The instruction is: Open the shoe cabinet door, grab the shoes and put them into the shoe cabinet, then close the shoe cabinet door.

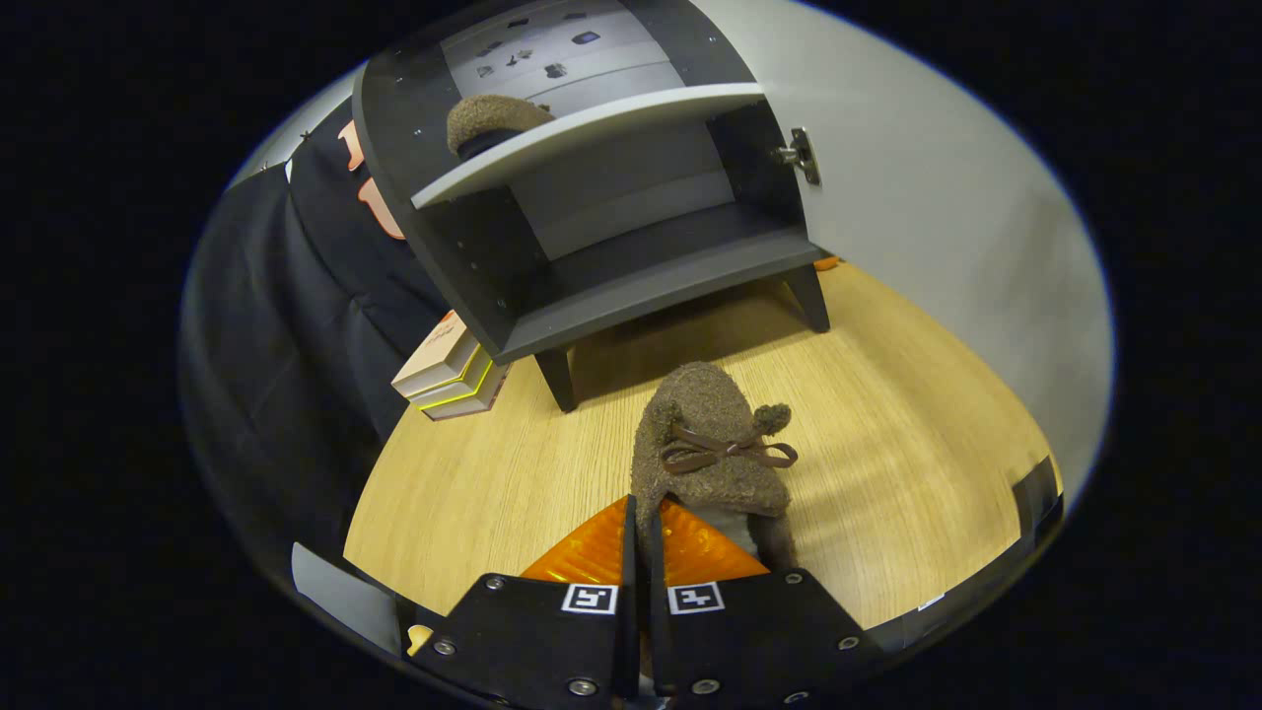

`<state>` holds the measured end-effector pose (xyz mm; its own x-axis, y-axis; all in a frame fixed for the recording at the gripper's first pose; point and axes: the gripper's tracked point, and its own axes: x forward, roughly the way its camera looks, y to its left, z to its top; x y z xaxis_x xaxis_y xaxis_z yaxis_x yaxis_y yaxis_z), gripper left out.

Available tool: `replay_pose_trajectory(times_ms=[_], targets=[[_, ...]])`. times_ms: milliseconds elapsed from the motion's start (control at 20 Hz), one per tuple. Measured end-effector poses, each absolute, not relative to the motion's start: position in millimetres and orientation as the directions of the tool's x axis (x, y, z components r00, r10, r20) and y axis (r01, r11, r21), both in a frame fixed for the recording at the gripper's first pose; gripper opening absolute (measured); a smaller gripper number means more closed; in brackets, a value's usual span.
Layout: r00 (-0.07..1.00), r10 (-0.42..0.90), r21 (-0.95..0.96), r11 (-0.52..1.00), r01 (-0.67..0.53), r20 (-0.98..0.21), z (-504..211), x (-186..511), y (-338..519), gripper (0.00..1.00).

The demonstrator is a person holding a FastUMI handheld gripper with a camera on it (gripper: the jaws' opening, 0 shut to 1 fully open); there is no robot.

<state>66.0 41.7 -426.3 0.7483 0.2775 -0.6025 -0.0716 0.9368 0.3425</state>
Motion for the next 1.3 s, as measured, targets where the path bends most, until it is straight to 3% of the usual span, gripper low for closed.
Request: replay_pose_trajectory(times_ms=[500, 1000, 1300], targets=[[0.837, 0.300, 0.290, 0.940, -0.178, -0.458, -282, 88, 35, 0.05], [0.897, 0.326, 0.228, 0.937, -0.265, -0.298, -149, 189, 34, 0.05], [0.897, 0.325, 0.164, 0.944, -0.287, -0.300, -124, 273, 36, 0.04]])
